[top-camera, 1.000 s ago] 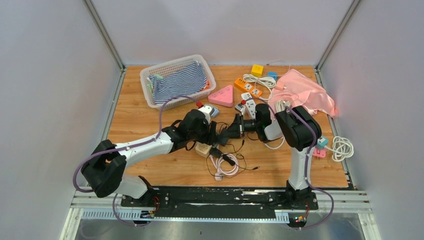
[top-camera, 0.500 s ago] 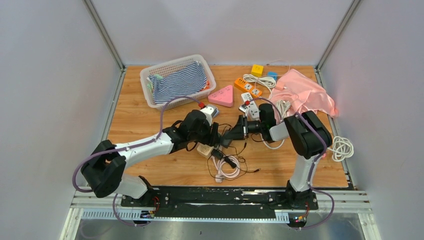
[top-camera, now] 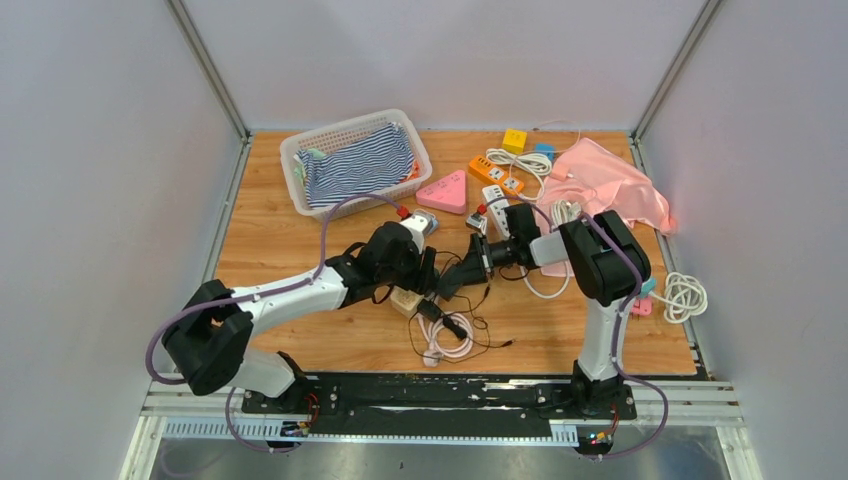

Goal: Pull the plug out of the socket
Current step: Remove the plug from the socket.

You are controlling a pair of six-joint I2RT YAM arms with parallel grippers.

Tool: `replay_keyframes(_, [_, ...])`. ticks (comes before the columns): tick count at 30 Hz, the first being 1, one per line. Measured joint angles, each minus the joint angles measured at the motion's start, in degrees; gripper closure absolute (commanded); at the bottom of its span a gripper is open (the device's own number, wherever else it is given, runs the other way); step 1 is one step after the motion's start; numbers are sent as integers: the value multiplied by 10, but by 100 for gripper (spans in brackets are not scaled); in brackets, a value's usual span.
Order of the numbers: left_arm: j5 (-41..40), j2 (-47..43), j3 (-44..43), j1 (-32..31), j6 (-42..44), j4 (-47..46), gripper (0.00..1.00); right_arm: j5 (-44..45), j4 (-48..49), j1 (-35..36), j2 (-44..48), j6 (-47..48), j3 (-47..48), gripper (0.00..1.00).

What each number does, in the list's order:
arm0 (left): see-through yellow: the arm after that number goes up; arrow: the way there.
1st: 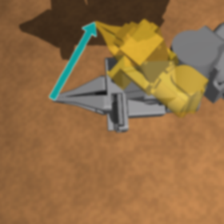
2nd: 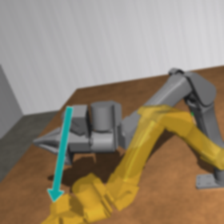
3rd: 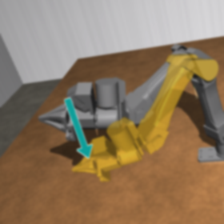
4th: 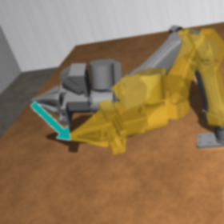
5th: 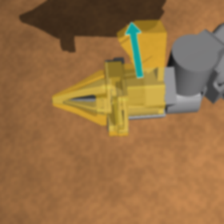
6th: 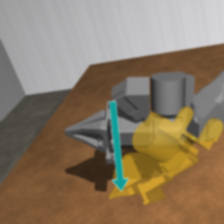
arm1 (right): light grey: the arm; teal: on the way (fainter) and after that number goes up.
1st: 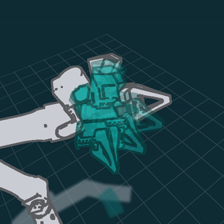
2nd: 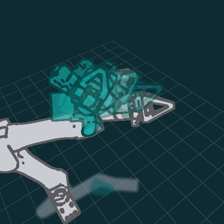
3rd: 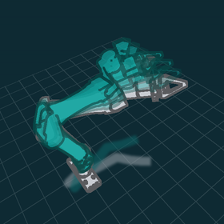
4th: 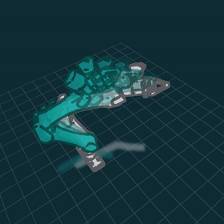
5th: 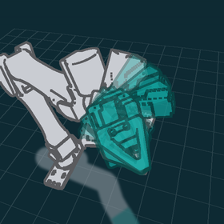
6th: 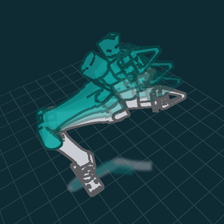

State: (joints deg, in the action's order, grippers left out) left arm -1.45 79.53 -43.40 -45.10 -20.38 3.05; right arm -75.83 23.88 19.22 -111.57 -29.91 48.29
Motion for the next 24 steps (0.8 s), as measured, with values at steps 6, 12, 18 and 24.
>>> replay_keyframes(6, [15,1,1,-4,10,-3,100,-22,-80,4,10,61,6,100])
replay_keyframes(12, [12,-23,2,-2,12,16,100,44,-165,28,87,131,25,100])
replay_keyframes(18, [8,-17,3,-2,14,9,100,10,-231,15,36,181,58,100])
replay_keyframes(24, [12,-7,8,-5,20,0,100,-38,-273,10,-21,207,71,100])
